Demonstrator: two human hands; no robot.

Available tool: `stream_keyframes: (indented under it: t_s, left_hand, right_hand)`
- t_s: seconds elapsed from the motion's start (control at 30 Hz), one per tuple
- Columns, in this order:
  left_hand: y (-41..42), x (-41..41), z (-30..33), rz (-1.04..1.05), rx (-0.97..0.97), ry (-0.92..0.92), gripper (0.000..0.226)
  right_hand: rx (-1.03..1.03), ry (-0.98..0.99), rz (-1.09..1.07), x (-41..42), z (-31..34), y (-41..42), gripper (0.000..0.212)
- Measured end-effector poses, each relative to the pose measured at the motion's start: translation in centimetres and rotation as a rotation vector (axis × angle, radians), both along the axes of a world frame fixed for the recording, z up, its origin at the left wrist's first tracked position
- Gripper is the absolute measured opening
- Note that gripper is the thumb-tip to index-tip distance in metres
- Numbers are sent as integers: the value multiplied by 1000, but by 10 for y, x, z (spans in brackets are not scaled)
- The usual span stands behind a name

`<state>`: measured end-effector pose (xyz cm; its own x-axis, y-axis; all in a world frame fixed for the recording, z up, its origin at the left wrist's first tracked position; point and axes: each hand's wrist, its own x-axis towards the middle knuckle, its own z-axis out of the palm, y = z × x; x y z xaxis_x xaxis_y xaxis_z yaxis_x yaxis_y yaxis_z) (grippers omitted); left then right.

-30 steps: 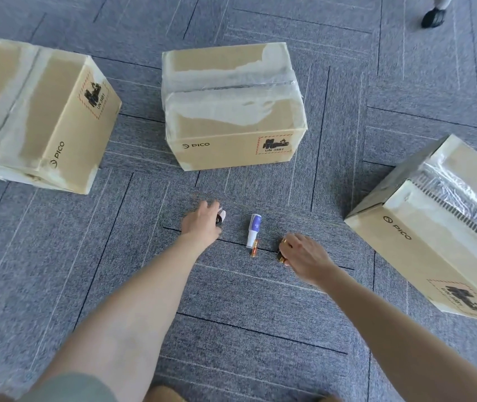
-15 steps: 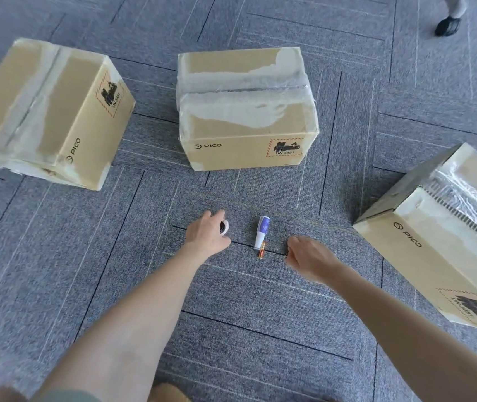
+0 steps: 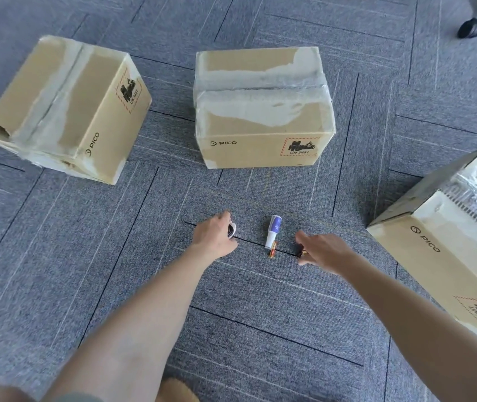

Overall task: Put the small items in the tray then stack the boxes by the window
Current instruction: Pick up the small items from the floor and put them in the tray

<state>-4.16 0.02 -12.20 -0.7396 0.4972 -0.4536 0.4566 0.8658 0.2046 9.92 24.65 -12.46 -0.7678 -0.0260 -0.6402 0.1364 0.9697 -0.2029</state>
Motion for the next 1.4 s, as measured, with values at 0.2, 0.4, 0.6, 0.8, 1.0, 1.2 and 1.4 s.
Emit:
stream_keyframes:
  t_s: [0.2,0.4,0.6,0.8,1.0,1.2,1.4]
  left_hand:
    - [1,2,-4,8,5,-5,59]
    - [-2,0,-4,6,14,-24,60]
    - [-3,-1,-4,0,24,-26,58]
    - [-6,1,-3,12,22,-30,57]
    - [-4,1,-3,-9,1,-18,51]
    - [-4,1,-3,-20,-8,-16,53]
    - [-3,-1,-4,-11,-9,-49,50]
  right_hand:
    - [77,9,160,1,-3,-1,34]
    - [41,226,344,-5,-2,-27,47]
    - [-21,292,385,-8,-2,-38,52]
    - [-30,402,346,-13,-20,-44,41]
    - [-4,433,375,-22,-17,-50,36]
    - [6,449,421,-24,-23,-48,32]
    - [-37,330,111,-27,-8,-60,34]
